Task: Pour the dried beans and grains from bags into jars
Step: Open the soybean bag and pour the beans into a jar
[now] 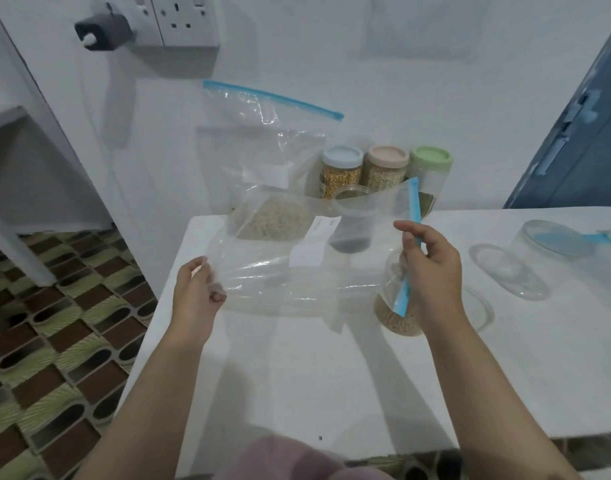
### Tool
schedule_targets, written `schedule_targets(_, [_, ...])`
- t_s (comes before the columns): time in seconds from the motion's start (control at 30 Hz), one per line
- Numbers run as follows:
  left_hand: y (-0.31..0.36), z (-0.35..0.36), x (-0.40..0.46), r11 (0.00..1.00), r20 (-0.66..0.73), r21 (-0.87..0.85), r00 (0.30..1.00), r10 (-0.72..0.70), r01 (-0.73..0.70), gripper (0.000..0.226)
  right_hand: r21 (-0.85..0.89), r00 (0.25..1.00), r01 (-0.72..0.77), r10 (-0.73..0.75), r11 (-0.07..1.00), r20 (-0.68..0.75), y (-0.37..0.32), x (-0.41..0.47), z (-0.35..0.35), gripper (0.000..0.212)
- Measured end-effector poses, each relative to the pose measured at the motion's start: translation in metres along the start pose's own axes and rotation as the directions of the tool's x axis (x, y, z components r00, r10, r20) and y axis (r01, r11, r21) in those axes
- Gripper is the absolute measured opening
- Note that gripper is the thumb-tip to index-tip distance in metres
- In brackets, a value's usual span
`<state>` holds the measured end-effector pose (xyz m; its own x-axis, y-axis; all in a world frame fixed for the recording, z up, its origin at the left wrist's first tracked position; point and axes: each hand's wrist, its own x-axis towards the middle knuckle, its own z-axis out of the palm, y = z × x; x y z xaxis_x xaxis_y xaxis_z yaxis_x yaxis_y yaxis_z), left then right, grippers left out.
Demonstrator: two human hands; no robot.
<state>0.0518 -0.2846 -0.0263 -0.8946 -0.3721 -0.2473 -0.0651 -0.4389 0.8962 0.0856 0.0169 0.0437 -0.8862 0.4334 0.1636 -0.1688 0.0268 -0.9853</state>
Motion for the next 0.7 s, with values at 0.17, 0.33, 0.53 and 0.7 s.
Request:
schedule_targets(0.17, [0.008,-0.005,0.002,0.876,0.097,-0.452,0.986,-0.138,0.167,0.013,0.181,0.998,-0.055,0.058,0.982,-0.011,-0.018,-0.007,-0.001,0.022])
schedule_targets(0.33, [0.027,0.010,-0.017,0.798,0.177,-0.586,0.983,-0.041,0.139,0.013,0.421,0.994,-0.106,0.103,0.901,0.031,-0.044,-0.002,-0.008,0.021])
schedule_targets(0.53, [0.029,0.032,-0.038,0.874,0.189,-0.475,0.958,0.216,-0.103,0.025,0.555,0.992,-0.096,0.030,0.826,0.126,-0.071,0.014,-0.034,0.032])
schedule_targets(0.7, [0.025,0.063,-0.062,0.902,-0.059,-0.159,0.916,0.397,-0.401,0.011,-0.021,0.908,0.411,-0.407,0.912,0.099,-0.083,0.039,-0.068,0.025])
